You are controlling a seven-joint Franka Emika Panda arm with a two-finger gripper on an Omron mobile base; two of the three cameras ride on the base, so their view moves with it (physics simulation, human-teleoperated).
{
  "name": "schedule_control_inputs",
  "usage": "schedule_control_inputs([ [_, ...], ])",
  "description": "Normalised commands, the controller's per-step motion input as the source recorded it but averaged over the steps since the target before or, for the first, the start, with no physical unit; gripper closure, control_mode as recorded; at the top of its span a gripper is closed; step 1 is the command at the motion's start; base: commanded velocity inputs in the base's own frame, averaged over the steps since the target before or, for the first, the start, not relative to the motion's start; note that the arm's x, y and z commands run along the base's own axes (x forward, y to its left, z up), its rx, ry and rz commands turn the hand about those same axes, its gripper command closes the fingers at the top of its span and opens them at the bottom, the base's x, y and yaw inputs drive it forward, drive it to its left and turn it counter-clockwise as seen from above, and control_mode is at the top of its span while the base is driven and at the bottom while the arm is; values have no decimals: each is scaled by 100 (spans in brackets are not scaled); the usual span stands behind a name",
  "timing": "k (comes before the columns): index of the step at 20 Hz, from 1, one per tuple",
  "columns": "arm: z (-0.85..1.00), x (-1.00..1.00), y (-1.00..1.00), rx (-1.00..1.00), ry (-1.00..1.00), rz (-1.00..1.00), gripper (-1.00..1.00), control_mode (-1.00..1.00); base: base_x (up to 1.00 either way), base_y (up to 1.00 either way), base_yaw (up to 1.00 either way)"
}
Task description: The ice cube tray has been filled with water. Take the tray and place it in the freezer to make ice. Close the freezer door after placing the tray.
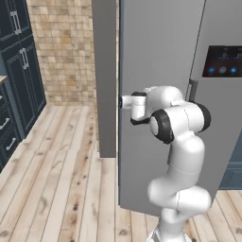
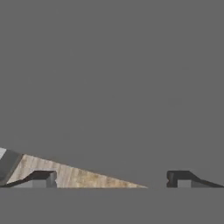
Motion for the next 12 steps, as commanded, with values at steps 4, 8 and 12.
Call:
schedule_control_inputs([
  [4, 0, 48, -36, 8, 13, 77, -100, -100, 0, 0, 0],
  [8, 0, 55, -40, 11, 12, 74, -100, -100, 0, 0, 0],
  [12, 0, 58, -40, 12, 14, 72, -100, -100, 0, 0, 0],
])
